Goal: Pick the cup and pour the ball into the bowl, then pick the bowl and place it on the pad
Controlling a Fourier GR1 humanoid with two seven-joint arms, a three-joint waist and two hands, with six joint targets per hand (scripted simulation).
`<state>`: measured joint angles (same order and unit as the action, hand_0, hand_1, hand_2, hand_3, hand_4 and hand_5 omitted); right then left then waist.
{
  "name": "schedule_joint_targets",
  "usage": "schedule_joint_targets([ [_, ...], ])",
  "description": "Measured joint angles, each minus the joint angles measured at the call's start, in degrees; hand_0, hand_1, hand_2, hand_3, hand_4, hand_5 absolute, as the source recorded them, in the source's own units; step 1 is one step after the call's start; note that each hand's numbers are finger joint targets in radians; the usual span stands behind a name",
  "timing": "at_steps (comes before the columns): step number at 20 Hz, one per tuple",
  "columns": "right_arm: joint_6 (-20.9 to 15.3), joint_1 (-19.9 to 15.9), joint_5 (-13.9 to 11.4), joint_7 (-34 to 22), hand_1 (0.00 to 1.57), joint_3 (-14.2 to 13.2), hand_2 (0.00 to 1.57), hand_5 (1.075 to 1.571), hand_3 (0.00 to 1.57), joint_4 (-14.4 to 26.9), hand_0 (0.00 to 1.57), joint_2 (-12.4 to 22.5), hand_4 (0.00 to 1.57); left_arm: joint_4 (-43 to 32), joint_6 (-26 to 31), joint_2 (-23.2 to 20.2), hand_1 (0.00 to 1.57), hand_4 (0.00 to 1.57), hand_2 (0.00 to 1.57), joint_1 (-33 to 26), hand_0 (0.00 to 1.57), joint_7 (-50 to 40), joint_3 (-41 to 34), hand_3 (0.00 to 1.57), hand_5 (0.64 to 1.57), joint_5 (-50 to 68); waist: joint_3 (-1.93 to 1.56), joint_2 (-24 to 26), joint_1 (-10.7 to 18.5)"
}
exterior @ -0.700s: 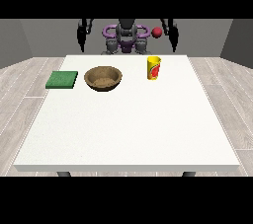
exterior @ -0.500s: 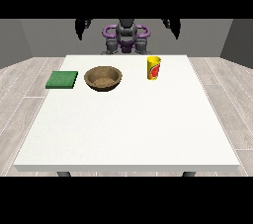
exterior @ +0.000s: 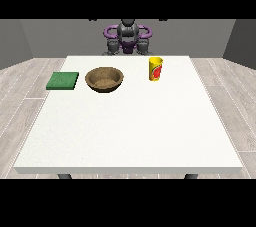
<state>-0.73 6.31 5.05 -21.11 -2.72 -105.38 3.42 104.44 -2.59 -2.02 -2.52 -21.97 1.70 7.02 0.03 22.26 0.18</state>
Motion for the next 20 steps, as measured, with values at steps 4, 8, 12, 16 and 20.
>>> schedule_joint_targets([
  [4, -1.5, -2.9, 1.2, -5.0, 0.0, -1.3, 0.0, 1.549, 0.0, -6.1, 0.0, 0.9, 0.76, 5.4, -2.1, 0.6, 0.0, 0.59, 0.0, 2.3, 0.0, -3.1, 1.0, 0.0, 1.557, -1.0, -0.02, -4.4, -0.6],
  [8, -1.1, -4.8, 1.4, -1.5, 0.0, -1.6, 0.0, 1.546, 0.0, -7.2, 0.0, 0.6, 0.72, 5.1, -3.1, 0.9, 0.0, 0.59, 0.0, 5.5, 0.0, 0.8, 1.0, 0.0, 1.55, -2.9, -0.02, -11.7, -1.6],
  [12, -0.7, -8.1, 1.5, 5.1, 0.0, -2.4, 0.0, 1.542, 0.0, -4.5, 0.0, -0.2, 0.71, 1.5, -2.6, 1.2, 0.0, 0.55, 0.0, 8.0, 0.0, 9.1, 0.9, 0.0, 1.513, -4.9, -0.03, -20.2, -1.5],
  [16, 1.2, -10.7, 3.3, 11.4, 0.0, -4.6, 0.0, 1.547, 0.0, -1.3, 0.0, 0.3, 0.69, -3.5, -1.9, 0.8, 0.0, 0.55, 0.0, 9.1, 0.0, 19.4, -0.4, 0.0, 1.496, -6.7, -0.02, -27.9, -2.1],
  [20, 3.1, -11.9, 4.3, 15.7, 0.0, -5.7, 0.0, 1.551, 0.0, 1.1, 0.0, 1.1, 0.68, -11.3, -1.4, 0.2, 0.0, 0.36, 0.0, 10.8, 0.0, 28.3, -2.9, 0.0, 1.483, -7.1, -0.02, -32.2, -3.5],
])
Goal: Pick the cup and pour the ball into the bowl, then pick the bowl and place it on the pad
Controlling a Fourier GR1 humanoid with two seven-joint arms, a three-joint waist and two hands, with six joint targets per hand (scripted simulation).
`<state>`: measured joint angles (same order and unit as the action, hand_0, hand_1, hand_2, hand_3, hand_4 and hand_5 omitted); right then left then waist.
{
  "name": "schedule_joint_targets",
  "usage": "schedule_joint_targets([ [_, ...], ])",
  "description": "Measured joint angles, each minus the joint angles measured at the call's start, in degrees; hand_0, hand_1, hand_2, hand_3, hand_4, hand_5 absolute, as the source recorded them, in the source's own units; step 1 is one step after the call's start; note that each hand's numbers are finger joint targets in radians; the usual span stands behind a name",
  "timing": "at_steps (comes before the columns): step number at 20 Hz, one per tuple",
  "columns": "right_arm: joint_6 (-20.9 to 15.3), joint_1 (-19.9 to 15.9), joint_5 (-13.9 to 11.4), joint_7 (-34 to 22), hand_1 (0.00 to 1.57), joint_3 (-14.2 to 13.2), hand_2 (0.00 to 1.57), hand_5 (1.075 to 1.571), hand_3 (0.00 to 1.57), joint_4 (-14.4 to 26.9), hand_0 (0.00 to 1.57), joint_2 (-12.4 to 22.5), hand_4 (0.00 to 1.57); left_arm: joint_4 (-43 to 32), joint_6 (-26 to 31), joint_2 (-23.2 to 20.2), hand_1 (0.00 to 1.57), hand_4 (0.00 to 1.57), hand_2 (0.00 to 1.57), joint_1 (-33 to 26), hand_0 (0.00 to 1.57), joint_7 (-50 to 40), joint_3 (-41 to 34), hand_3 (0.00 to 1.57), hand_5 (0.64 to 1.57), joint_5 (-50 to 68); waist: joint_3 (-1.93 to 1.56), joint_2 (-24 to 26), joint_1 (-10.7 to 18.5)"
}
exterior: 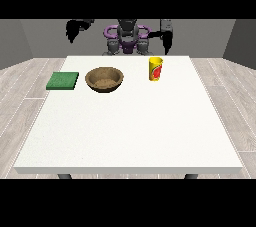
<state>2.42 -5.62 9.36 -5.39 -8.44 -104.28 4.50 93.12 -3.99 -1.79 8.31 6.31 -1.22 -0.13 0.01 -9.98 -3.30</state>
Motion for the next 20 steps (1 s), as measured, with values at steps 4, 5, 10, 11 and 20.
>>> schedule_joint_targets([
  [4, 3.3, -0.1, 2.8, 2.5, 0.0, -2.9, 0.0, 1.56, 0.0, 2.0, 0.0, 2.5, 0.67, -8.1, 2.3, -1.3, 0.0, 0.04, 0.0, -0.4, 0.0, 7.8, -2.1, 0.0, 1.457, 0.5, 0.01, -1.7, -1.2],
  [5, 3.6, 0.0, 2.8, 3.2, 0.0, -3.1, 0.0, 1.559, 0.0, 3.0, 0.0, 2.5, 0.67, -10.6, 2.2, -1.2, 0.0, 0.0, 0.0, 0.3, 0.0, 9.1, -2.3, 0.0, 1.451, 0.2, 0.01, -1.4, -1.4],
  [10, 5.3, -0.8, 3.7, 5.7, 0.0, -5.0, 0.0, 1.56, 0.0, 8.8, 0.0, 4.0, 0.67, -22.0, 3.0, -1.9, 0.0, 0.14, 0.0, 4.2, 0.0, 14.3, -4.0, 0.0, 1.433, -0.1, 0.0, 0.1, -1.2],
  [11, 5.8, -1.4, 4.0, 6.3, 0.0, -5.7, 0.0, 1.562, 0.0, 10.4, 0.0, 4.7, 0.67, -23.7, 3.3, -2.1, 0.0, 0.16, 0.0, 5.3, 0.0, 14.7, -4.4, 0.0, 1.432, 0.1, 0.0, 0.2, -1.1],
  [20, 7.9, -2.4, 5.2, 6.7, 0.0, -6.8, 0.0, 1.566, 0.0, 14.0, 0.0, 6.8, 0.68, -41.3, 2.6, -2.1, 0.0, 0.65, 0.0, 10.3, 0.0, 25.4, -7.3, 0.0, 1.535, 0.0, 0.0, 0.8, -2.5],
])
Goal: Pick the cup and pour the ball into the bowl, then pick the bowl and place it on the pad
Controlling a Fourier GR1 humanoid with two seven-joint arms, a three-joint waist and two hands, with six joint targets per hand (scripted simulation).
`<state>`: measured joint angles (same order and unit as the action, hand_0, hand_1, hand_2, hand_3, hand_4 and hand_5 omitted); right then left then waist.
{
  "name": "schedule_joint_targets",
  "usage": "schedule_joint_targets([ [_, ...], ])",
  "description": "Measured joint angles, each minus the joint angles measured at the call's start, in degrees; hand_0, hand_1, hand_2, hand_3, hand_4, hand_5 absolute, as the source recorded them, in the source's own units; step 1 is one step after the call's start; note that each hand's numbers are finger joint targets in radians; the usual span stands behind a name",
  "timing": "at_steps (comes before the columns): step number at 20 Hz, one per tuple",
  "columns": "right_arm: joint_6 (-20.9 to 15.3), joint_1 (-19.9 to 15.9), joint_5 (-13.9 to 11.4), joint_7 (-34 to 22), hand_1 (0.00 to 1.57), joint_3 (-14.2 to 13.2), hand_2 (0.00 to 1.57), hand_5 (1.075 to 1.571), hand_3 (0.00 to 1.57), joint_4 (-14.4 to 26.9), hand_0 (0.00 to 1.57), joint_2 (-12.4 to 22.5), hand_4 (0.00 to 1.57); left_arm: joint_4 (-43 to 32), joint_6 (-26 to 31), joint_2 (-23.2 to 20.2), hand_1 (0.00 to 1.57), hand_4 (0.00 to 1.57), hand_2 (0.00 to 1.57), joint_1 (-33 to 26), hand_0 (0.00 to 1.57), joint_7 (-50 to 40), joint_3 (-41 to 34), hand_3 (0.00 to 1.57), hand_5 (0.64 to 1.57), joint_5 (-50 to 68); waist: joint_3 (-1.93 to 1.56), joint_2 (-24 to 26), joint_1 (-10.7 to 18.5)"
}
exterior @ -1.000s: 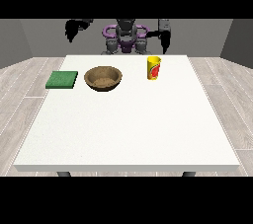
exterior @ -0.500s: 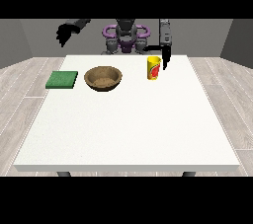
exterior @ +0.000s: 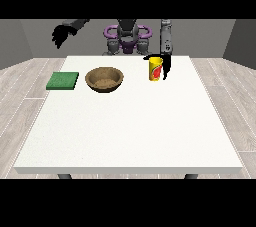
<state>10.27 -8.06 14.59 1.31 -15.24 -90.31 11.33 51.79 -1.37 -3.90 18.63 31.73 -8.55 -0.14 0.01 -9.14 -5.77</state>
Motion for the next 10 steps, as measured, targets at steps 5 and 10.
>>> schedule_joint_targets([
  [5, 1.4, -0.8, 2.0, -1.4, 0.0, -0.8, 0.0, 1.569, 0.14, -1.7, 0.0, 1.5, 0.65, -7.7, -3.5, -0.3, 1.23, 1.34, 1.57, 1.8, 1.23, 6.0, -1.7, 1.57, 1.481, -1.4, 0.03, -1.6, -2.3],
  [10, 3.7, -2.7, 5.9, -4.1, 0.0, -3.2, 0.0, 1.566, 0.17, -2.6, 0.0, 4.9, 0.64, -11.1, -10.0, -1.6, 1.28, 1.38, 1.57, 3.6, 1.28, 11.2, -3.1, 1.57, 1.449, -3.6, -0.32, -3.2, -4.3],
])
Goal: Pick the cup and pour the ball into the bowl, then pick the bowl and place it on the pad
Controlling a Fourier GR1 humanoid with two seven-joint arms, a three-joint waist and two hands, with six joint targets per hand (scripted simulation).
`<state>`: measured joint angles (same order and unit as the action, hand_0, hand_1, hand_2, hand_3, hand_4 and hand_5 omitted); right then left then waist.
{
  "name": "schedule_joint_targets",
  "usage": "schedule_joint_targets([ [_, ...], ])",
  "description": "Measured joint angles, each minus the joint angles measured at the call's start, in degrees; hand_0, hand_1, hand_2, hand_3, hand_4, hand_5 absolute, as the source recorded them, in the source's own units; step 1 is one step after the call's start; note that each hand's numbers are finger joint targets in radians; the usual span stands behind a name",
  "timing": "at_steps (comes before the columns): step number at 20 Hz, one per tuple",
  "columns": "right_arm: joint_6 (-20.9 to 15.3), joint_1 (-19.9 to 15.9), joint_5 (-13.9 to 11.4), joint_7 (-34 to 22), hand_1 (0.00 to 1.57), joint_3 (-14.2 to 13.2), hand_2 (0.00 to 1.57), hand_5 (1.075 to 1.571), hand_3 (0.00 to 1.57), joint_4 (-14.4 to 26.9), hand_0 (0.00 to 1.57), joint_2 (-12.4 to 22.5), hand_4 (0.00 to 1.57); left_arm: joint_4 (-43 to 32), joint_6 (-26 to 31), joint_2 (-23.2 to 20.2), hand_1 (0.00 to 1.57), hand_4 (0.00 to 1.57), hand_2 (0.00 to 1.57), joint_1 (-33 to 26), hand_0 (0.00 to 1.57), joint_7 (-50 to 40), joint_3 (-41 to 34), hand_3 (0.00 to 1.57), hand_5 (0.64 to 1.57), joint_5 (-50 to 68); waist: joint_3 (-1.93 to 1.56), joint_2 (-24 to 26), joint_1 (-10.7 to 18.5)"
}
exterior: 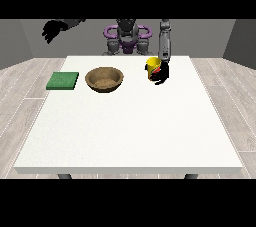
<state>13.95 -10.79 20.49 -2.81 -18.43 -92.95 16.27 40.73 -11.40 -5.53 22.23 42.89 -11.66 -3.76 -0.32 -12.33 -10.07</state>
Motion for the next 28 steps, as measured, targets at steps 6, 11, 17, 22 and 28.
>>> schedule_joint_targets([
  [6, 3.0, 1.0, 3.0, -0.8, 0.0, -3.5, 0.0, 1.566, 0.31, 5.2, 0.0, 3.1, 0.64, -1.3, -6.6, 1.0, 1.27, 1.41, 1.57, 2.3, 1.27, -6.0, 3.3, 1.57, 1.43, -4.8, 0.16, 4.9, 0.7],
  [11, 3.5, 1.0, 2.8, -1.5, 0.0, -4.9, 0.0, 1.562, 0.25, 11.1, 0.0, 4.7, 0.63, -0.1, -13.3, 1.5, 1.34, 1.41, 1.57, 5.8, 1.34, -16.5, 10.9, 1.57, 1.525, -14.4, 0.13, 10.5, 3.1],
  [17, 4.3, 1.4, 2.1, -1.6, 0.0, -4.6, 0.0, 1.561, 0.08, 15.0, 0.0, 4.9, 0.68, -4.1, -22.8, 0.0, 1.35, 1.44, 1.57, 11.0, 1.35, -30.2, 22.1, 1.57, 1.54, -32.6, -0.07, 14.4, 3.2],
  [22, 6.1, 1.5, 2.4, 0.5, 0.0, -5.9, 0.0, 1.56, 0.0, 19.6, 0.0, 5.9, 0.69, -7.3, -23.9, 2.4, 1.35, 1.44, 1.57, 17.4, 1.35, -44.5, 28.7, 1.57, 1.54, -44.4, 0.08, 15.4, 4.2],
  [28, 8.4, -0.9, 2.9, 1.8, 0.0, -6.0, 0.0, 1.559, 0.15, 23.8, 0.0, 6.9, 0.7, -9.5, -18.9, 4.8, 1.33, 1.41, 1.57, 26.6, 1.33, -59.9, 34.8, 1.57, 1.554, -54.0, 0.18, 14.6, 3.2],
])
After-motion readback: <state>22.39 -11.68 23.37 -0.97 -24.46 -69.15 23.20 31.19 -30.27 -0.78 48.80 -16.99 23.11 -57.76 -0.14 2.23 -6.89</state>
